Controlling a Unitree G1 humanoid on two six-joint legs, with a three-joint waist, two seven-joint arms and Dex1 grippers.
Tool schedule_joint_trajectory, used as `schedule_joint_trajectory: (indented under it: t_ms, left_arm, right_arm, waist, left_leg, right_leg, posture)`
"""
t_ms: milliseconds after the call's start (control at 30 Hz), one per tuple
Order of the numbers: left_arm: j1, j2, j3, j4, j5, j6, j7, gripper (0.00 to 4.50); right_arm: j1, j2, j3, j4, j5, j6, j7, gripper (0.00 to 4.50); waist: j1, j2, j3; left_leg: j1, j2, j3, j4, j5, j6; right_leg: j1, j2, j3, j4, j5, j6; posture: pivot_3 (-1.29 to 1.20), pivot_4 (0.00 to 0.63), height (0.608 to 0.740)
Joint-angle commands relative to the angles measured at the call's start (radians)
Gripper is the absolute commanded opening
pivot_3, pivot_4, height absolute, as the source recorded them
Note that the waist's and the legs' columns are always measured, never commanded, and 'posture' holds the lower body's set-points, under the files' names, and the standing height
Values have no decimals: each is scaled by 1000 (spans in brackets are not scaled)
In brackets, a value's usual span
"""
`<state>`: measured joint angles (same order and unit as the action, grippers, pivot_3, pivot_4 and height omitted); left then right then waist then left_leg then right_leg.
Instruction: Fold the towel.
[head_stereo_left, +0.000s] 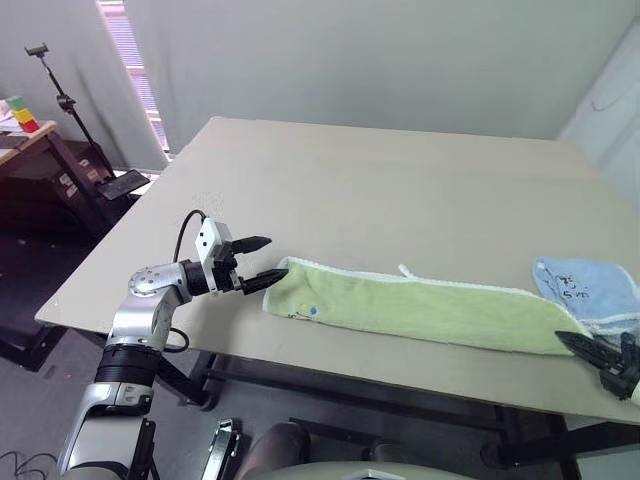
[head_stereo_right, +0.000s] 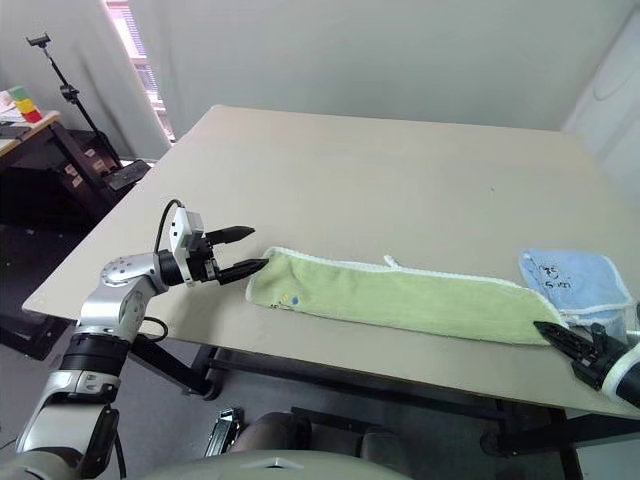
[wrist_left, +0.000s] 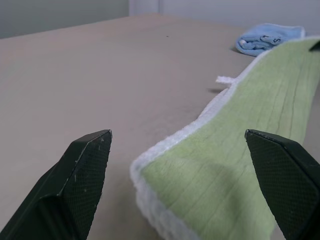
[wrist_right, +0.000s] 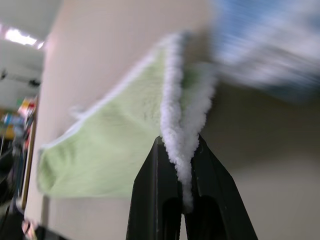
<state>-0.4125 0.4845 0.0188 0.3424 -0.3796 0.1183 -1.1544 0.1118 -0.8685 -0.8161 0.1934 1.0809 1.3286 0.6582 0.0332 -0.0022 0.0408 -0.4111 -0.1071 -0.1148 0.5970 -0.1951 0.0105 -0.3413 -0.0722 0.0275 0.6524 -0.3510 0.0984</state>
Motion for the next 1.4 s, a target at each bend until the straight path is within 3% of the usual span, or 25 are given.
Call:
schedule_joint_trajectory:
  t_ms: [33,333,833,1400]
  left_arm:
    - [-35,5,10,-11,1,-18,-4,4500]
    - [-13,15,13,-32,2,-16,-1,4500]
    - [0,8,12,-47,5,-23,19,4500]
    - [29,21,15,-84,7,-16,41,4500]
  right_arm:
    - [-40,-45,36,-170,40,4,48,30]
    - [-108,-89,231,-428,13,-70,135,30]
    - [-321,44,735,-466,-199,-229,162,30]
    - [-381,149,910,-397,-401,-347,183,30]
  waist:
    - [-2,0,0]
    - [6,-1,0]
    - [5,-1,0]
    - [4,-1,0]
  left_leg:
    - [0,0,0,0,0,0]
    - [-1,0,0,0,0,0]
    - [-2,0,0,0,0,-1]
    - [-10,0,0,4,3,-4]
  right_leg:
    - [0,0,0,0,0,0]
    - [-1,0,0,-2,2,4]
    - [-3,0,0,-2,2,4]
    - [-16,0,0,11,5,8]
  posture:
    - [0,0,740]
    - [0,0,740]
    - [0,0,740]
    - [0,0,740]
